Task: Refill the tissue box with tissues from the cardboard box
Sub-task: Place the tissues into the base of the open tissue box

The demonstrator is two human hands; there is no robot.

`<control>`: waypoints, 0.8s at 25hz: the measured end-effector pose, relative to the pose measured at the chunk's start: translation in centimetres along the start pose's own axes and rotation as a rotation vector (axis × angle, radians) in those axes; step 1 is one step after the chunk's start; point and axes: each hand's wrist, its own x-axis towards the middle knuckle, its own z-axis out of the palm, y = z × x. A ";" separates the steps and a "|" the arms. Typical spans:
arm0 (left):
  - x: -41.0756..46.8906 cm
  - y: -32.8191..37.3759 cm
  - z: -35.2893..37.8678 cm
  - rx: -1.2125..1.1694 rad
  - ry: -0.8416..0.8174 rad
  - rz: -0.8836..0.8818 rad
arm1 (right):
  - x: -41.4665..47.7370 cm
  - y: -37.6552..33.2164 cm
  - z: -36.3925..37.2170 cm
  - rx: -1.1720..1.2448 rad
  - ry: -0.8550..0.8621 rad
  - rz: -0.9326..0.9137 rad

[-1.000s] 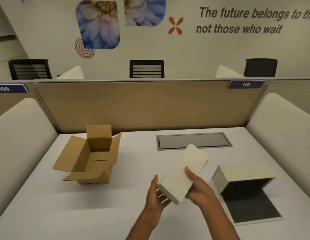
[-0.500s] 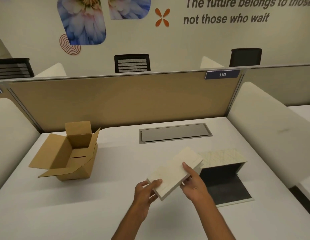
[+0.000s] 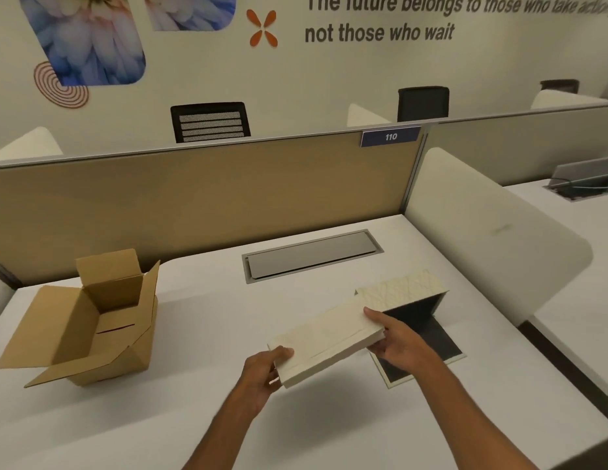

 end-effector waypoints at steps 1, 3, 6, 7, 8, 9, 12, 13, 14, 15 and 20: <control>0.1 0.0 0.3 0.016 -0.004 -0.012 | 0.0 0.0 -0.4 -0.042 0.018 -0.006; 0.3 0.0 1.0 0.033 -0.009 -0.034 | 0.1 0.1 -1.3 -0.108 0.045 -0.013; 0.7 -0.3 2.3 0.046 -0.004 -0.055 | 0.3 0.0 -2.9 -0.143 0.072 -0.017; 0.9 -0.5 2.8 0.049 -0.005 -0.059 | 0.4 -0.1 -3.4 -0.152 0.084 -0.016; 1.1 -0.7 3.4 0.054 -0.007 -0.061 | 0.6 -0.2 -4.1 -0.156 0.094 -0.014; 1.3 -0.9 4.0 0.059 -0.008 -0.064 | 0.8 -0.4 -4.7 -0.157 0.105 -0.009; 2.0 -2.0 6.3 0.057 0.009 -0.074 | 1.7 -1.3 -7.0 -0.184 0.140 0.016; 2.3 -2.5 7.2 0.055 0.021 -0.079 | 2.0 -1.7 -7.9 -0.198 0.145 0.025; 2.6 -3.1 8.2 0.051 0.034 -0.084 | 2.3 -2.2 -8.8 -0.212 0.148 0.032; 2.9 -3.7 9.2 0.041 0.048 -0.091 | 2.6 -2.6 -9.8 -0.225 0.149 0.043; 4.4 -7.1 14.8 -0.050 0.168 -0.111 | 4.6 -4.8 -15.1 -0.316 0.143 0.092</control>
